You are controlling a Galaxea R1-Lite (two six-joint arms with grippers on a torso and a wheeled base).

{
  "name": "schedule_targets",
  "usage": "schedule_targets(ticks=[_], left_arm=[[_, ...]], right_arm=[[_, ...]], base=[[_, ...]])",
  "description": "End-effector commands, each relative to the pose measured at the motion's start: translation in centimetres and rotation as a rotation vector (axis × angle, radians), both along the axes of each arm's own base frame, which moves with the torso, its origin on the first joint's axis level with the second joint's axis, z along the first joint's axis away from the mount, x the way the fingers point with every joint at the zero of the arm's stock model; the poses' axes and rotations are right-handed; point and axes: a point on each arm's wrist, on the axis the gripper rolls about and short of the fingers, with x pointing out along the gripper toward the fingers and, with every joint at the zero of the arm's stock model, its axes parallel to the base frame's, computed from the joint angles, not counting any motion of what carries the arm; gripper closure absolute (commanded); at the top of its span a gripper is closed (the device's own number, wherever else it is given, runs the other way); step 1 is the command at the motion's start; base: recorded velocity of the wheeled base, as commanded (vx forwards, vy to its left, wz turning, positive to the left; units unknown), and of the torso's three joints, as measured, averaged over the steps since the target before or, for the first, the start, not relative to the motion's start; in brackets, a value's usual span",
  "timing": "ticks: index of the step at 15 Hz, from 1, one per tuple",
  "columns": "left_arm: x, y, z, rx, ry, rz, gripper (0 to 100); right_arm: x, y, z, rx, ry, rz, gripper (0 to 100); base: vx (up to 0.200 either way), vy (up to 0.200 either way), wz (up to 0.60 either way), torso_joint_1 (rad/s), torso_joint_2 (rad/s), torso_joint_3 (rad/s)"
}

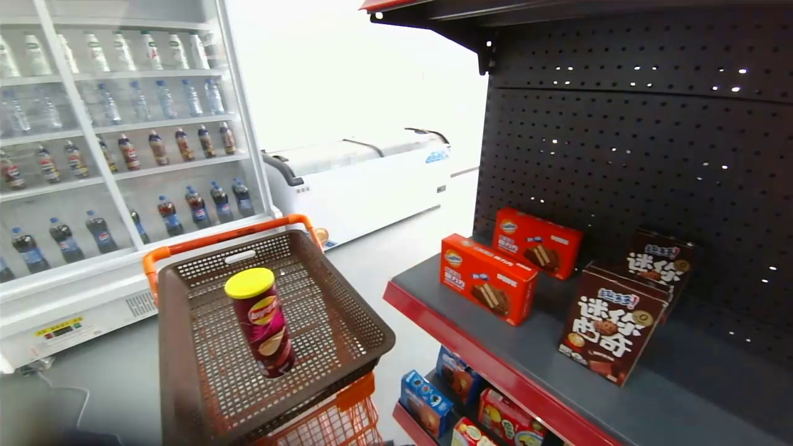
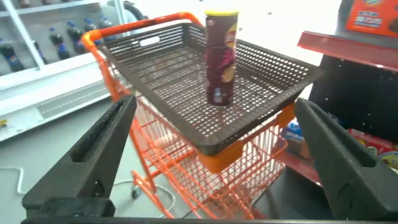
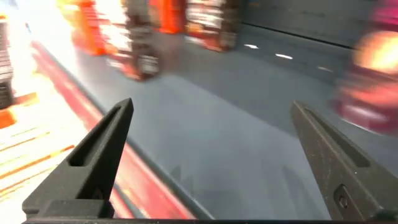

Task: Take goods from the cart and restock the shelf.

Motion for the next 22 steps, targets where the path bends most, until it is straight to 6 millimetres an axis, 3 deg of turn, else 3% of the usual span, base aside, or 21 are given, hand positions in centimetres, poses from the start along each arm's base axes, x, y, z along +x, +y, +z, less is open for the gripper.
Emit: schedule_targets(ticks=[1, 9, 11, 13, 14, 15, 16, 17, 19, 20, 22], left_arm=[[0.0, 0.0, 0.0, 0.002, 0.001, -0.001, 0], [-0.1, 0.0, 0.4, 0.029, -0.019, 0.017, 0], [-0.9, 0.1, 3.5, 0.041, -0.067, 0.02, 0], [-0.2, 0.1, 9.1, 0.046, 0.027, 0.036, 0], [2.6, 0.1, 13.6, 0.049, 0.126, 0.071, 0], [5.6, 0.2, 16.2, 0.054, 0.186, 0.1, 0], [8.3, 0.3, 18.0, 0.057, 0.23, 0.105, 0], [9.7, 0.3, 18.8, 0.06, 0.248, 0.107, 0], [14.3, 0.6, 18.8, 0.099, 0.347, 0.135, 0], [17.1, 0.7, 17.9, 0.088, 0.378, 0.123, 0], [20.2, 0.6, 16.2, 0.043, 0.426, 0.027, 0]], right_arm=[[0.0, 0.0, 0.0, -0.001, -0.001, 0.0, 0], [0.0, 0.0, 0.0, 0.001, -0.001, 0.0, 0], [0.0, 0.0, 0.0, 0.001, -0.001, 0.001, 0], [0.0, 0.0, 0.0, -0.001, -0.001, 0.001, 0], [0.0, 0.0, 0.0, -0.001, -0.001, 0.0, 0], [0.0, 0.0, 0.0, -0.001, -0.001, 0.0, 0], [0.0, 0.0, 0.0, 0.001, -0.001, 0.0, 0], [0.0, 0.0, 0.0, -0.001, -0.001, 0.0, 0], [0.0, 0.0, 0.0, -0.001, -0.001, 0.0, 0], [0.0, 0.0, 0.0, -0.001, -0.001, 0.001, 0], [0.0, 0.0, 0.0, -0.001, -0.001, 0.0, 0]], base=[[0.0, 0.0, 0.0, 0.0, 0.0, 0.0], [0.0, 0.0, 0.0, 0.0, 0.0, 0.0], [0.0, 0.0, 0.0, 0.0, 0.0, 0.0], [0.0, 0.0, 0.0, 0.0, 0.0, 0.0], [0.0, 0.0, 0.0, 0.0, 0.0, 0.0], [0.0, 0.0, 0.0, 0.0, 0.0, 0.0], [0.0, 0.0, 0.0, 0.0, 0.0, 0.0], [0.0, 0.0, 0.0, 0.0, 0.0, 0.0], [0.0, 0.0, 0.0, 0.0, 0.0, 0.0], [0.0, 0.0, 0.0, 0.0, 0.0, 0.0], [0.0, 0.0, 0.0, 0.0, 0.0, 0.0]])
